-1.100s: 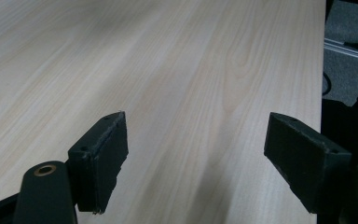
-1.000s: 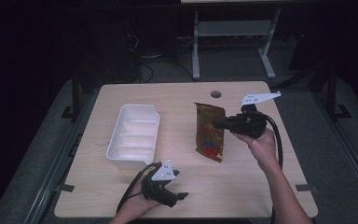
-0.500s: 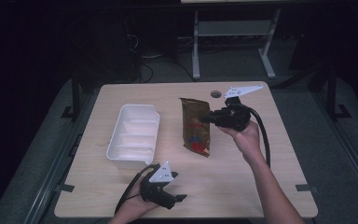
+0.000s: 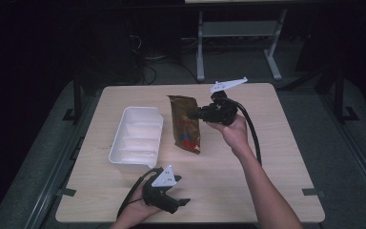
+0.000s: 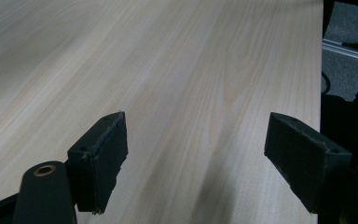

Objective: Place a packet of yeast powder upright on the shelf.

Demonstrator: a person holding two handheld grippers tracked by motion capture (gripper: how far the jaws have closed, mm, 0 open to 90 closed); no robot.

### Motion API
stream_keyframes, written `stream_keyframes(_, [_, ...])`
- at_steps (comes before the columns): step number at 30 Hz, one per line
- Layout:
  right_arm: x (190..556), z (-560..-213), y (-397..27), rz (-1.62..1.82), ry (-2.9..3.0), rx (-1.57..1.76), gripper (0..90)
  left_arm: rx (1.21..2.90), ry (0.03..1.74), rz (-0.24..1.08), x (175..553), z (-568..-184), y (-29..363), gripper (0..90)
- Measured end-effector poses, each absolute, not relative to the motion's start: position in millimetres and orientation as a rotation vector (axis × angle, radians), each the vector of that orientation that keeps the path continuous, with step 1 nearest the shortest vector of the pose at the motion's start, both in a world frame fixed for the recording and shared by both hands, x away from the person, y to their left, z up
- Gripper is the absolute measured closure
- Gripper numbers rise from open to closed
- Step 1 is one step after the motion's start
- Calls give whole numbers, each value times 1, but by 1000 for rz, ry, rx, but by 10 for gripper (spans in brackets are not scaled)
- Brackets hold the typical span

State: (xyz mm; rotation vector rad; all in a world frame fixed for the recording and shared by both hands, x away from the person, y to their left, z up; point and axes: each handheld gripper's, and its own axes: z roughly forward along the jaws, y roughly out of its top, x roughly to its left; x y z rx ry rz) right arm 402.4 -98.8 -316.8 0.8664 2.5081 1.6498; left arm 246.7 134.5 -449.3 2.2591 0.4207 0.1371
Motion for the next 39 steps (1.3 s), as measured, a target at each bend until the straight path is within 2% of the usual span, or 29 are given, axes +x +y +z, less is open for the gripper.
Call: stream_keyframes(39, [442,-283,-37,1624,2557,745,799,2237,440,148,249,-449,141,202])
